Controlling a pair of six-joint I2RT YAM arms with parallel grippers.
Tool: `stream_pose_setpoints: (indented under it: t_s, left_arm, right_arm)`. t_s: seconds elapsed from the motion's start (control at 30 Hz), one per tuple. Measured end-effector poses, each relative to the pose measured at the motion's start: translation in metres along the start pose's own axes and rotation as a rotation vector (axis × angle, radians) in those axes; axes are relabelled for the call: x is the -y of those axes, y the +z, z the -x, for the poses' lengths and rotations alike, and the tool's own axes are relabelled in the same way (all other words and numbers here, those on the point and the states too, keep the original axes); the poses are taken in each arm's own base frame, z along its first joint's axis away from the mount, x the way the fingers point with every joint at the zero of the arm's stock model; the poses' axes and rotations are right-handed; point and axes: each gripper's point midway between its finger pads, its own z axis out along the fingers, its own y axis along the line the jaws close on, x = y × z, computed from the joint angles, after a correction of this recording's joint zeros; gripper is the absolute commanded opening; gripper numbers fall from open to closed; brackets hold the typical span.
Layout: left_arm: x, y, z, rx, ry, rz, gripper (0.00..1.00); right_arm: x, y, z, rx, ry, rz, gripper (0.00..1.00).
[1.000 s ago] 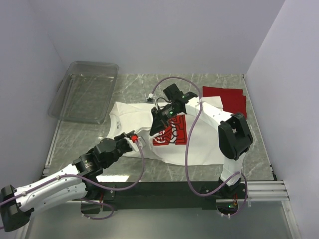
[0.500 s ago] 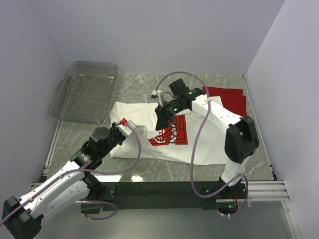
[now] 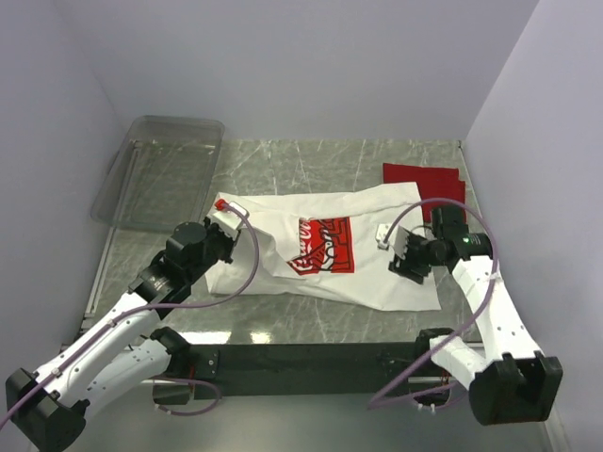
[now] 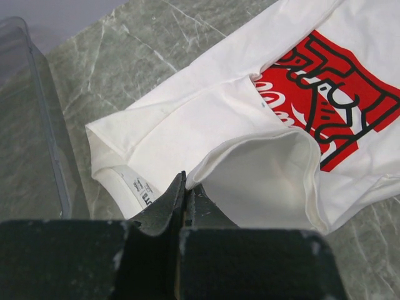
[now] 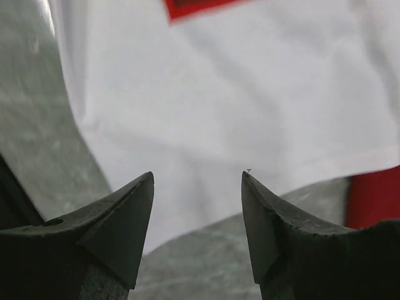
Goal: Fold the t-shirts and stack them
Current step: Fold the tshirt
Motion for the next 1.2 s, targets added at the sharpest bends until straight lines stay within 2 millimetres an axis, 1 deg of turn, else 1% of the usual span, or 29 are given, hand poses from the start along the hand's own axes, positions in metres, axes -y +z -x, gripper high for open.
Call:
stream_pose_setpoints:
  t_s: [0.07,0.13,0.17,0.2,0.27,0.33,0.5,0.63,0.73,0.8,0.83,0.87,0.93,1.0,1.03,1.07,1.13,1.2]
  left_arm:
    - [0.000,-0.002,-0.001,-0.014,-0.018,-0.001,0.01]
    - [0.001,-0.004,-0.002,-0.030,-0.033,-0.001,0.01]
    - [0.001,-0.005,-0.002,-0.033,-0.038,-0.001,0.01]
    - [0.001,-0.005,-0.003,-0.038,-0.045,-0.001,0.01]
    - [0.002,-0.006,-0.006,-0.053,-0.058,-0.003,0.01]
    - [0.002,-0.007,-0.009,-0.068,-0.066,-0.004,0.01]
    - [0.003,-0.008,-0.012,-0.082,-0.081,-0.008,0.01]
    - [0.004,-0.008,-0.013,-0.084,-0.087,-0.015,0.01]
    - [0.006,-0.007,-0.014,-0.091,-0.098,-0.022,0.01]
    - [0.007,-0.005,-0.016,-0.098,-0.103,-0.028,0.01]
    - [0.007,-0.005,-0.017,-0.102,-0.105,-0.030,0.01]
    - [0.007,-0.004,-0.018,-0.107,-0.107,-0.031,0.01]
    - [0.007,-0.002,-0.021,-0.117,-0.110,-0.032,0.01]
    - [0.007,-0.001,-0.022,-0.124,-0.112,-0.032,0.01]
    - [0.007,-0.001,-0.023,-0.125,-0.113,-0.033,0.01]
    - [0.006,-0.001,-0.023,-0.125,-0.115,-0.031,0.01]
    - [0.005,-0.001,-0.023,-0.126,-0.119,-0.028,0.01]
    - [0.004,-0.001,-0.024,-0.127,-0.123,-0.024,0.01]
  right_arm:
    - [-0.015,-0.001,-0.040,-0.106,0.006,0.041,0.65]
    - [-0.028,0.002,-0.072,-0.184,0.018,0.081,0.64]
    - [-0.038,0.004,-0.087,-0.225,0.019,0.108,0.64]
    - [-0.048,0.006,-0.100,-0.259,0.012,0.134,0.64]
    - [-0.066,0.009,-0.118,-0.311,-0.008,0.185,0.64]
    - [-0.078,0.009,-0.129,-0.348,-0.025,0.219,0.63]
    - [-0.082,0.009,-0.143,-0.404,-0.043,0.239,0.61]
    - [-0.086,0.016,-0.152,-0.429,-0.042,0.250,0.59]
    - [-0.087,0.022,-0.155,-0.436,-0.045,0.250,0.57]
    - [-0.087,0.027,-0.158,-0.443,-0.050,0.245,0.53]
    - [-0.087,0.028,-0.158,-0.448,-0.047,0.245,0.50]
    - [-0.087,0.028,-0.157,-0.450,-0.047,0.244,0.43]
    - [-0.089,0.028,-0.157,-0.455,-0.039,0.246,0.38]
    - [-0.088,0.029,-0.157,-0.457,-0.033,0.243,0.26]
    - [-0.088,0.029,-0.156,-0.455,-0.033,0.240,0.15]
    - [-0.087,0.029,-0.156,-0.453,-0.035,0.235,0.10]
    - [-0.084,0.029,-0.153,-0.442,-0.037,0.214,0.05]
    - [-0.082,0.028,-0.149,-0.425,-0.047,0.192,0.04]
